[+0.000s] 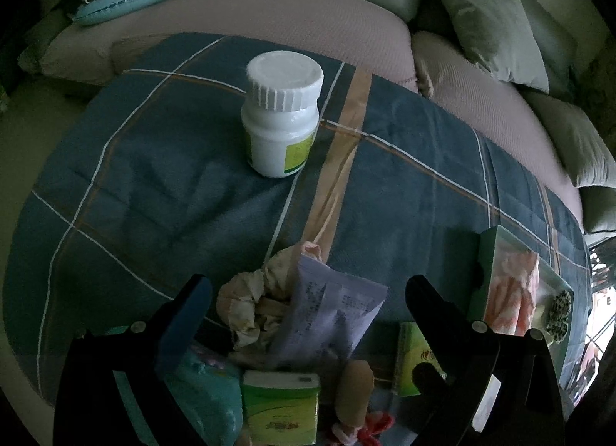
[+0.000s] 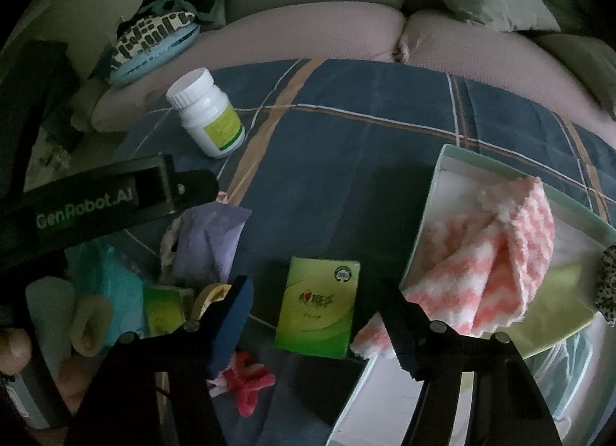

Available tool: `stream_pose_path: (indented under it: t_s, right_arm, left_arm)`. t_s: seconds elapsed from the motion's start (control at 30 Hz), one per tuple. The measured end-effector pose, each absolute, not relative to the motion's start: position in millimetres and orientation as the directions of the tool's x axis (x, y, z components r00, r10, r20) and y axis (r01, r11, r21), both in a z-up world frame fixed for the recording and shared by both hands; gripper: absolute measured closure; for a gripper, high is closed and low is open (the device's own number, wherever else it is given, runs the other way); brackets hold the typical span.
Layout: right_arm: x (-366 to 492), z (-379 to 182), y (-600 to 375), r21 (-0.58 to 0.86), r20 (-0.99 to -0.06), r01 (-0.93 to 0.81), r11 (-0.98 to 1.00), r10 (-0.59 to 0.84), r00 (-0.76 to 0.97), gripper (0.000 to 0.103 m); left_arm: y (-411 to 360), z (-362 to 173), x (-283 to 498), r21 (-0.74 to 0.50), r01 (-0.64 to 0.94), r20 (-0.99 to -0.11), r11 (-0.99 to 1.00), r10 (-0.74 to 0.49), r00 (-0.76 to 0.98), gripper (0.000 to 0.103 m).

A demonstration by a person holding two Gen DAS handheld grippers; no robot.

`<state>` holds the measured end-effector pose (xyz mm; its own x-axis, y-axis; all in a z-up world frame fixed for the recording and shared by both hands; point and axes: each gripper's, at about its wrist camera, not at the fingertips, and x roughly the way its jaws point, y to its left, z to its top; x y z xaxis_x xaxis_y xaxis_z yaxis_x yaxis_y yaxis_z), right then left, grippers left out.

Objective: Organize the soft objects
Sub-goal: 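Close the left gripper on the purple packet while the right gripper grasps the green tissue pack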

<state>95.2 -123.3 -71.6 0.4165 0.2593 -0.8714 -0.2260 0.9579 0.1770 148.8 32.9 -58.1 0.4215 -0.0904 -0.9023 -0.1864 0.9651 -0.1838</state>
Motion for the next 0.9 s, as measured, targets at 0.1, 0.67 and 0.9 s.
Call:
stream_pose_path:
  t_s: [0.1,0.67,0.9]
  right_arm:
    - [95.3,-75.1,-120.4,0.176,-0.876,-0.231,0.957,0.259,0.407,0.034]
    - [100.9,-90.4,-110.8,0.175,-0.893,-0.249,0.953,0.26,0.367,0.034]
    - [105.9,-100.5,-107.7,0.193,-0.904,-0.246,0.95,0.269,0.333,0.043]
  left_arm:
    - [28.4,-60.2,150.5,-0.18,-0.176,-0.905,0.968,-0.092,0.416,0.002]
    - [24.2,-70.9,154.2,-0.187,-0.181,-0.912,0.966,-0.103,0.396,0.002]
    - [26.7,-71.7,153.8,-0.192,-0.186,-0.911,0.964,-0.104,0.399,0.002]
